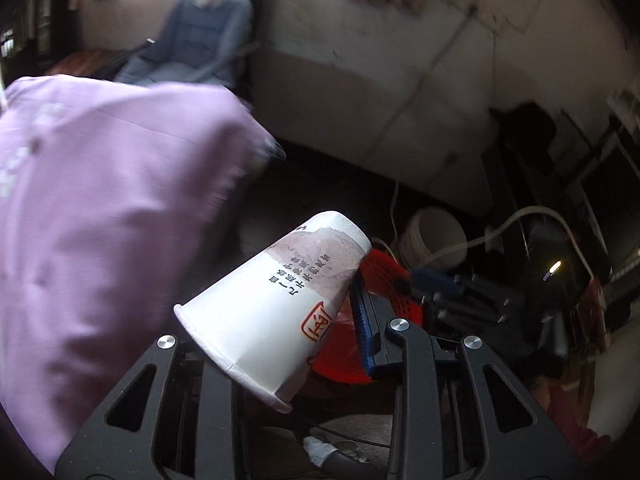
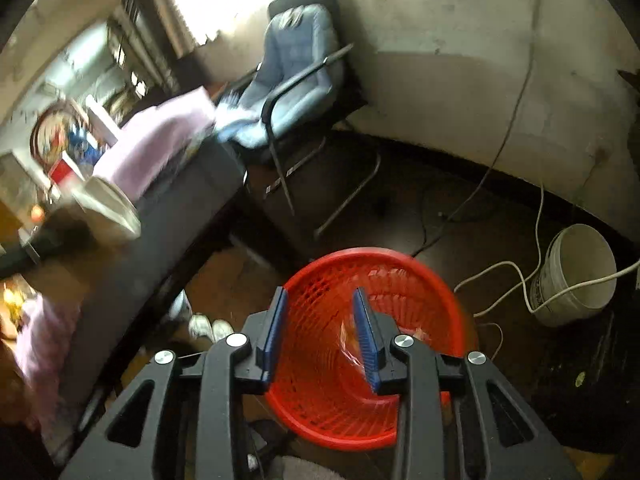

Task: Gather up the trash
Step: 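Drop the cup and bag into the red wastebasket with both tools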

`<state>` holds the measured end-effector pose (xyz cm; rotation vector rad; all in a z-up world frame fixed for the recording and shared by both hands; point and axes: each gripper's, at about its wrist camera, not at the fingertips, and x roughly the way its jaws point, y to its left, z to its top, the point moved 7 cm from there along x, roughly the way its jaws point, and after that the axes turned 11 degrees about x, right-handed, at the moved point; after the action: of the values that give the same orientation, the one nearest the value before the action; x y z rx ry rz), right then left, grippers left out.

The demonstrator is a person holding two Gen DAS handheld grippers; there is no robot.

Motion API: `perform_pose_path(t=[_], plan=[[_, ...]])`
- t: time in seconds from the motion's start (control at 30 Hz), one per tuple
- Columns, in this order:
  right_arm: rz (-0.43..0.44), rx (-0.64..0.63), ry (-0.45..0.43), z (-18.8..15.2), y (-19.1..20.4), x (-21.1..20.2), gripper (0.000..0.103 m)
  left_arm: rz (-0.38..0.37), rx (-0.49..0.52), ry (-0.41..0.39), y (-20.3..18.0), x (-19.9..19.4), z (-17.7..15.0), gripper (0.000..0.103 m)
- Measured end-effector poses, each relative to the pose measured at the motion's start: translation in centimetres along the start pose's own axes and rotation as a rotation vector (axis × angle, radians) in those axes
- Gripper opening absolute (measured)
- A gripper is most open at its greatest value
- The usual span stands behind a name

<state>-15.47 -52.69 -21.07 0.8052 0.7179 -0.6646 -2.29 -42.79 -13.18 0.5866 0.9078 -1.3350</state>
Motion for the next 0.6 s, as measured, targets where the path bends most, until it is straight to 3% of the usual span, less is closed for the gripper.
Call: perform_pose_path(t=[0.17,0.3,0.37,0.43,0.5,0.6], plan=[[-0.031,0.063,-0.162,2.8,-2.6,-2.7,0.053,-0.057,0.058,0.087,-3.0,4.9,-0.4,0.031],[-0.017,0.115,-0.220,4.4,-4.3,-3.9,0.057,-0.104,0.114,0.146,-5.5,8.1,-0.9,0.033],[-0.021,0.125,-0.228,4.5,-5.3,-4.3,0.057,-0.118,0.134,0.168,-6.3,9.1,-1.1,0.039],[-0.022,0.129,-0.224,4.5,-5.7,-4.2,0.057,-0.117,0.140,0.174,-6.6,9.5,-1.2,0.056],[-0.022,0.128,-0.220,4.0,-5.7,-4.3,0.057,-0.106,0.142,0.166,-6.6,9.4,-1.1,0.065],[-0.015,0.126,-0.212,3.9,-5.5,-4.3,0.057,-0.075,0.145,0.148,-6.8,8.8,-0.5,0.071]])
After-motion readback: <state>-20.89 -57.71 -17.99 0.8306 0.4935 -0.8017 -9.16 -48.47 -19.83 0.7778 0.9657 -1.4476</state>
